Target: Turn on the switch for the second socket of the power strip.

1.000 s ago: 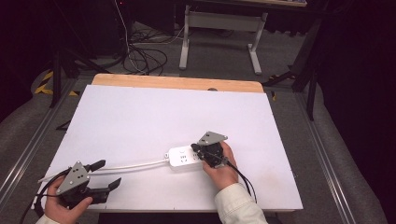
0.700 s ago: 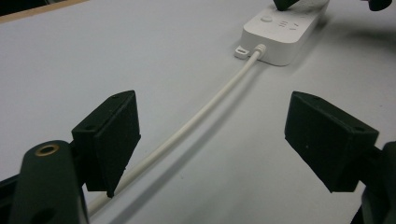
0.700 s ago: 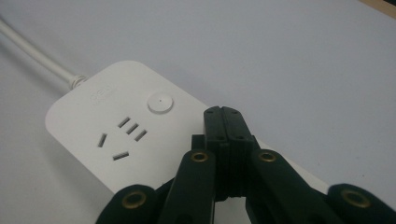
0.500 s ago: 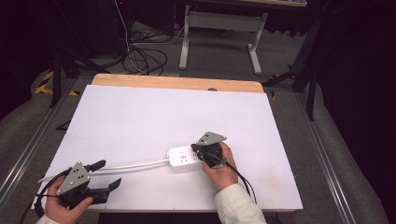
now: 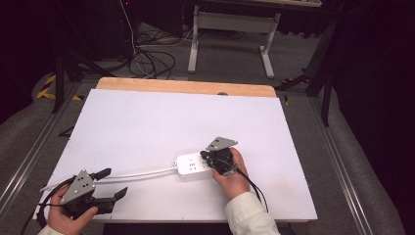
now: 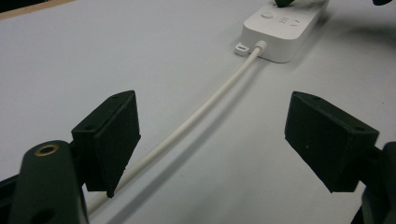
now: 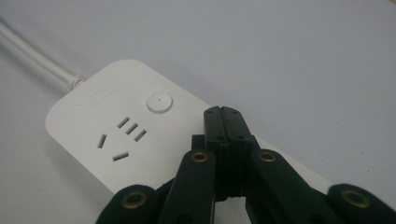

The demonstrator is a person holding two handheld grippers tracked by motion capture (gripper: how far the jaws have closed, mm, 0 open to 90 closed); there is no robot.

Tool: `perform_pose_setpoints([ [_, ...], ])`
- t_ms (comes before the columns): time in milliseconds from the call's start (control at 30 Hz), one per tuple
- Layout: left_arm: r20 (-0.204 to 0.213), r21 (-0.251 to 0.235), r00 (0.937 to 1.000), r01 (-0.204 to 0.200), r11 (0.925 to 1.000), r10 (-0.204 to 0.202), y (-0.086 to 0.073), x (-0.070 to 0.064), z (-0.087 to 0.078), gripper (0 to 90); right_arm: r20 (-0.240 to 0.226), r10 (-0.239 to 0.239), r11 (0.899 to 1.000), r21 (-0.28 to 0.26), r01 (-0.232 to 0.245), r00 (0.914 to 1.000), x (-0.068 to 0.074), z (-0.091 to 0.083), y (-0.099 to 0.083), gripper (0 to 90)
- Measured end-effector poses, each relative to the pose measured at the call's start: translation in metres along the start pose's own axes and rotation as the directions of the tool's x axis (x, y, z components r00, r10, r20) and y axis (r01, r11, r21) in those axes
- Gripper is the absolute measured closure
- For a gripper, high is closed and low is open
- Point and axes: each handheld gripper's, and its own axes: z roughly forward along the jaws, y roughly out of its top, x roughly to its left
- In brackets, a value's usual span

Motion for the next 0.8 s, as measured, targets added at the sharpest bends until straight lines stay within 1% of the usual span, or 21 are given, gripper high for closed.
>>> perform_pose_setpoints([
  [100,-0.001,-0.001,1.0000,0.005,1.0000,-0.005,0.000,0.000,-0.001,18.7,0.004,-0.002,1.000,-0.003,0.002,1.0000,0.001,0.000,0.000,90.0],
  [167,0.001,0.001,0.9999,0.011,0.9999,-0.011,0.000,0.000,0.000,18.7,0.001,0.006,1.000,-0.012,-0.006,1.0000,0.000,0.000,-0.001,90.0],
  [200,0.001,0.000,0.9999,0.010,0.9999,-0.010,0.000,0.000,0.000,18.7,0.003,0.003,0.999,-0.034,-0.003,1.0000,0.000,-0.001,-0.002,90.0],
  [233,0.002,0.001,1.0000,0.006,1.0000,-0.006,0.000,0.001,0.000,18.7,0.008,0.006,0.999,-0.042,-0.006,0.9999,0.000,-0.001,-0.002,90.0],
  [267,0.003,0.002,1.0000,0.006,1.0000,-0.006,0.000,0.001,0.000,18.7,0.005,0.026,0.998,-0.056,-0.025,0.9997,0.000,-0.002,-0.002,90.0],
  [300,0.005,0.002,1.0000,0.006,1.0000,-0.006,0.000,0.001,0.000,18.7,-0.005,0.035,0.997,-0.071,-0.035,0.9994,0.000,-0.003,-0.001,90.0],
  [333,0.005,0.001,1.0000,0.005,1.0000,-0.005,0.000,0.001,0.000,18.7,-0.010,0.036,0.995,-0.090,-0.037,0.9993,0.000,-0.005,0.000,90.0],
  [367,0.005,0.000,1.0000,0.008,1.0000,-0.008,0.000,0.001,0.000,18.7,-0.002,0.037,0.994,-0.106,-0.037,0.9993,0.001,-0.007,0.002,90.0],
  [400,0.005,0.000,0.9999,0.011,0.9999,-0.011,0.000,0.002,0.000,18.7,0.002,0.036,0.992,-0.120,-0.036,0.9993,0.002,-0.010,0.003,90.0],
  [467,0.002,-0.002,1.0000,0.008,1.0000,-0.008,0.000,0.002,-0.001,18.7,-0.005,0.040,0.990,-0.138,-0.041,0.9992,0.003,-0.014,0.005,90.0],
  [700,0.001,-0.003,1.0000,0.006,1.0000,-0.006,0.000,0.001,-0.001,18.7,-0.015,0.015,0.987,-0.161,-0.017,0.9998,0.005,-0.022,0.008,90.0],
  [800,0.000,-0.001,1.0000,0.007,1.0000,-0.007,0.000,0.001,0.000,18.7,-0.010,0.005,0.985,-0.174,-0.007,0.9999,0.005,-0.027,0.009,90.0],
])
